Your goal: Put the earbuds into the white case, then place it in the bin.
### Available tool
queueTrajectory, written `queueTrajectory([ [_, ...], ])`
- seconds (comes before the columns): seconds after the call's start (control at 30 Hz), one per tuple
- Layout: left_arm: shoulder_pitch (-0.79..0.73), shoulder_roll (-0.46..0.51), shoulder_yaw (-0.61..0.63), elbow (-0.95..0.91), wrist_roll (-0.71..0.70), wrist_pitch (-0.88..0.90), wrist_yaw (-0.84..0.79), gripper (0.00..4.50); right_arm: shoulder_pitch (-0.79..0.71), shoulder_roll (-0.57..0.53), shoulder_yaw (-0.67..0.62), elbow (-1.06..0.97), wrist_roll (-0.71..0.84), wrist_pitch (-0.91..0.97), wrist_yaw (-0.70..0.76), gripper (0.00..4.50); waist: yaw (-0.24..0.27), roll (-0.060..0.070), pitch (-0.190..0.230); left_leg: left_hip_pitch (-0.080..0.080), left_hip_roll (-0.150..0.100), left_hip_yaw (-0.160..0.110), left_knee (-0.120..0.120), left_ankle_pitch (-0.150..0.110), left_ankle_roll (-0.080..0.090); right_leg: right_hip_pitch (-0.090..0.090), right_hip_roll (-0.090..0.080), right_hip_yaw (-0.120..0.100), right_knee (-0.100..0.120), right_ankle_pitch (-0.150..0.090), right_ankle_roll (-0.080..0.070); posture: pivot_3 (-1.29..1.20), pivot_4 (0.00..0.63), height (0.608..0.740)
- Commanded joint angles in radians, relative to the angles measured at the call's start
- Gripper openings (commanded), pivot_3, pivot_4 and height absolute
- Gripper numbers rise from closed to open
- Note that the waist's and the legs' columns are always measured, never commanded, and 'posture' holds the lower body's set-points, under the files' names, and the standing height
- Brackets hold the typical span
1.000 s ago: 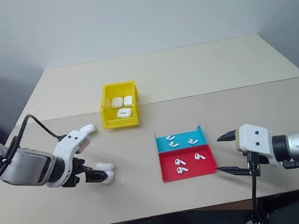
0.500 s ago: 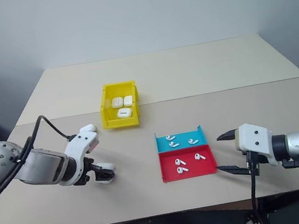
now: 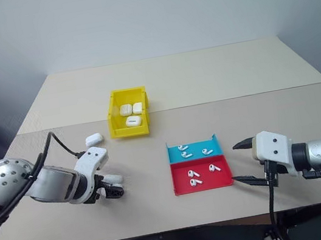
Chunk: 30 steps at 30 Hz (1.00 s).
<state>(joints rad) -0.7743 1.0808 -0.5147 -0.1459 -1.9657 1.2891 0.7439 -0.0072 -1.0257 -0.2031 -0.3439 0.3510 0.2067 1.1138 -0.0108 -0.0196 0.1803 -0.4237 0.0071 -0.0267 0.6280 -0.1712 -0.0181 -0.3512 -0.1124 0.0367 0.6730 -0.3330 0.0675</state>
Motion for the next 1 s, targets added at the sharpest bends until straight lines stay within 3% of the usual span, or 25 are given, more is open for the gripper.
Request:
queueTrajectory([
  [0.03,-0.007,-0.005,0.013,0.005,-0.007,0.000,0.019,4.48,-0.009,-0.008,-0.012,-0.016,0.001,0.001,0.005,4.50,0.000,0.000,0.000,0.000,0.000,0.000,0.000,0.000,0.000,0.000,0.000,0.000,0.000,0.000,0.000,0.00,0.150,0.740],
  [0.27,-0.007,-0.030,0.025,0.023,-0.007,-0.007,0.049,4.48,-0.012,-0.005,-0.004,-0.019,-0.006,0.009,0.001,4.50,0.002,0.000,-0.001,0.001,0.000,0.000,0.000,0.000,0.000,0.001,0.000,0.000,0.000,0.000,0.000,0.00,0.150,0.740],
  [0.37,-0.003,-0.029,0.033,0.024,-0.007,-0.006,0.053,3.91,-0.009,-0.005,-0.005,-0.020,-0.008,0.009,0.002,4.50,0.003,0.000,-0.001,0.001,0.000,0.000,0.000,0.000,0.000,0.001,0.000,0.000,0.000,0.000,0.000,0.00,0.150,0.740],
  [0.5,-0.014,-0.017,0.039,0.013,-0.007,0.013,0.022,2.79,-0.008,-0.003,-0.002,-0.020,-0.010,0.010,0.004,4.50,0.003,0.000,-0.001,0.001,0.000,0.000,0.000,0.000,0.000,0.001,0.000,0.000,0.000,0.000,0.000,0.00,0.150,0.740],
  [0.87,-0.049,0.044,0.060,-0.014,-0.007,0.029,-0.001,2.79,-0.032,-0.008,0.017,-0.004,-0.015,0.006,0.005,4.50,-0.002,0.000,0.000,0.000,0.000,0.000,0.000,0.000,0.000,0.000,0.000,0.000,0.000,0.000,0.000,0.00,0.150,0.740],
  [1.0,-0.089,0.113,0.131,-0.069,0.012,0.062,-0.124,2.79,-0.040,-0.013,0.011,-0.003,-0.009,0.008,0.012,4.50,-0.001,-0.001,0.000,0.000,0.000,0.000,0.000,0.000,0.000,0.000,0.000,0.000,-0.001,0.000,0.000,0.00,0.150,0.740],
])
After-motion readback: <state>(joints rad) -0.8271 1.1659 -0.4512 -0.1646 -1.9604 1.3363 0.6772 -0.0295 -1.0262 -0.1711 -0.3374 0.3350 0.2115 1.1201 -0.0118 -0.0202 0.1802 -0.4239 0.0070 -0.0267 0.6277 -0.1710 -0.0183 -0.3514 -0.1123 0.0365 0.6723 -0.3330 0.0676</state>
